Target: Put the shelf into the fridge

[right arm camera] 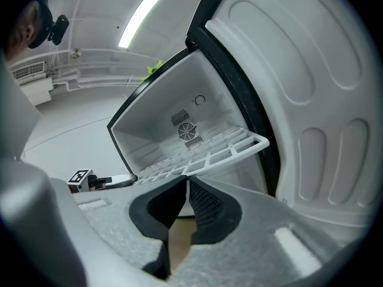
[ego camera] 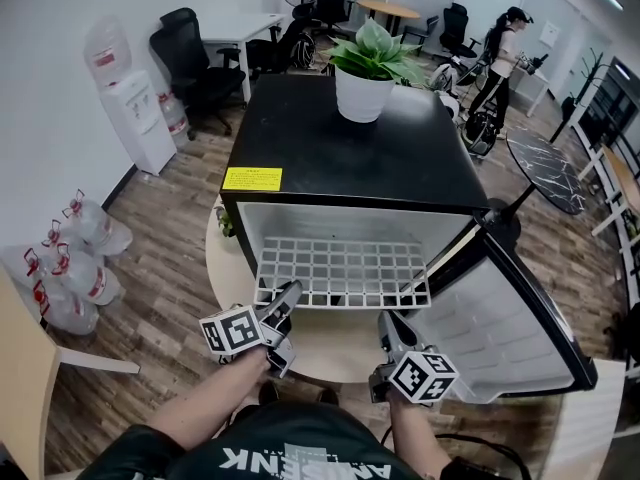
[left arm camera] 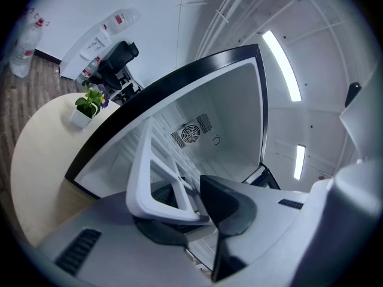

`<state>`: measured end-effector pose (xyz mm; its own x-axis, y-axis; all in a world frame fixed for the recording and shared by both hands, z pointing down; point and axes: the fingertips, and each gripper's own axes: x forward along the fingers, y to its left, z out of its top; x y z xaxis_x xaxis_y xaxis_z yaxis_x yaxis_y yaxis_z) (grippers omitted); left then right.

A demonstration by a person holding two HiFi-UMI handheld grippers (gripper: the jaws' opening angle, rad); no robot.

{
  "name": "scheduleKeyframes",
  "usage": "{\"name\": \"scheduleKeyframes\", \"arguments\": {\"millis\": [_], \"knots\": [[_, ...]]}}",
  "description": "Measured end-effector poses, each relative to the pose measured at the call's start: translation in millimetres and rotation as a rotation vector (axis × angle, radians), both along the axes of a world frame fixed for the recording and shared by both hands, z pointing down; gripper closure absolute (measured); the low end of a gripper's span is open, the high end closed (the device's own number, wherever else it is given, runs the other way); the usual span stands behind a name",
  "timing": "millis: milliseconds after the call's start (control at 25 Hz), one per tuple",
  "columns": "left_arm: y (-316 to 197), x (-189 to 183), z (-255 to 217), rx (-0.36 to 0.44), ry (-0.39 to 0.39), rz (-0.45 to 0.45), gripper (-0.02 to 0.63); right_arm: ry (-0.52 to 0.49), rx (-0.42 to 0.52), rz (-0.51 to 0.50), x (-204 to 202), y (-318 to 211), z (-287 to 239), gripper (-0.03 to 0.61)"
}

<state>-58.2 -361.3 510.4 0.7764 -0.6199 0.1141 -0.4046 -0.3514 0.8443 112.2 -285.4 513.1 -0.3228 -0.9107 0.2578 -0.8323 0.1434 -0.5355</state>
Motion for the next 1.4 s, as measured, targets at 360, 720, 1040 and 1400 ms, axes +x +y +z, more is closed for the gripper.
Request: {"name": "scheduleKeyframes", "arguments": {"millis": [360, 720, 1040, 1400], "knots": [[-21, 4, 2, 0.009, -0.004, -0.008, 0.534, 0.018, -0.019, -0.009, 4, -23, 5, 0.555], [-25, -2, 1, 0.115, -0.094, -0.032, 0.504, 0.022, -0.027, -0.02, 5, -31, 6, 0.555], [24, -20, 7, 0.218, -0.293, -0.073, 0.476, 0.015, -0.02, -0.032, 7, -32, 7, 0.555], [12, -28, 1, 0.299, -0.459, -0.149, 0.565, 0.017, -0.019, -0.052, 7, -41, 9, 0.555]]}}
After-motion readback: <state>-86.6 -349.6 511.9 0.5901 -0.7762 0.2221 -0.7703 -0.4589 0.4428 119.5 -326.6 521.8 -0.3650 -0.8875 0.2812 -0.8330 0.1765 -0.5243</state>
